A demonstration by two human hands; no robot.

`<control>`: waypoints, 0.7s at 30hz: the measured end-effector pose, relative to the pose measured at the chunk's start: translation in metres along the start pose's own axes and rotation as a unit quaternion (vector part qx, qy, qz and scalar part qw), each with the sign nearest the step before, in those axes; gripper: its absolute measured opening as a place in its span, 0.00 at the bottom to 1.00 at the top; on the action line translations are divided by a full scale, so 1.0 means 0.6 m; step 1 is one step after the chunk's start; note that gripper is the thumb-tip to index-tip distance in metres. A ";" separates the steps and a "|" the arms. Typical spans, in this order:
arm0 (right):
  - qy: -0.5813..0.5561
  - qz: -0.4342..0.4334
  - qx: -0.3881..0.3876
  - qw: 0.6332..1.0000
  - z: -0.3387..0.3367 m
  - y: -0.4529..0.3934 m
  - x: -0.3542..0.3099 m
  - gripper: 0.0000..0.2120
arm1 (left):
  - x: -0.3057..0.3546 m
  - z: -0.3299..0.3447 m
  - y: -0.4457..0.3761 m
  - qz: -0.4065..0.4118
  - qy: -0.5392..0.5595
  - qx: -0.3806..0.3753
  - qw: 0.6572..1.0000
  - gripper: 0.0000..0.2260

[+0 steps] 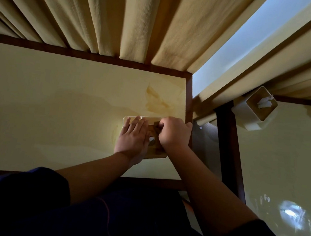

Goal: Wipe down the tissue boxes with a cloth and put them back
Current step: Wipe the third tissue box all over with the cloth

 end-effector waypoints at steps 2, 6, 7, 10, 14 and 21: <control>-0.014 -0.009 0.004 1.000 0.007 0.021 0.006 0.11 | 0.000 -0.001 -0.001 0.000 0.001 0.006 1.000 0.25; -0.015 -0.045 0.015 0.999 0.023 0.088 0.006 0.10 | 0.001 0.001 0.001 0.003 -0.001 -0.004 1.000 0.27; -0.006 -0.059 0.011 0.998 0.030 0.105 0.004 0.07 | 0.000 0.003 0.002 0.001 -0.001 -0.011 1.000 0.27; -0.016 -0.083 0.027 0.996 0.039 0.147 0.002 0.02 | -0.001 0.005 0.004 -0.003 -0.001 -0.018 1.000 0.27; -0.027 -0.072 -0.003 0.997 0.042 0.157 0.003 0.04 | 0.001 0.008 0.003 -0.002 -0.008 -0.029 1.000 0.27; 0.026 -0.085 -0.048 0.995 0.037 0.109 0.009 0.05 | 0.001 0.008 0.001 0.000 0.006 -0.022 1.000 0.27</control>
Point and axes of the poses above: each hand's wrist, its own y-axis away from the middle knuckle, its own z-axis out of the palm, x = y × z, the point moved 10 cm from there along -y, towards the middle knuckle, and after that the axes turned 13 degrees about -z, right-handed, at the moved point
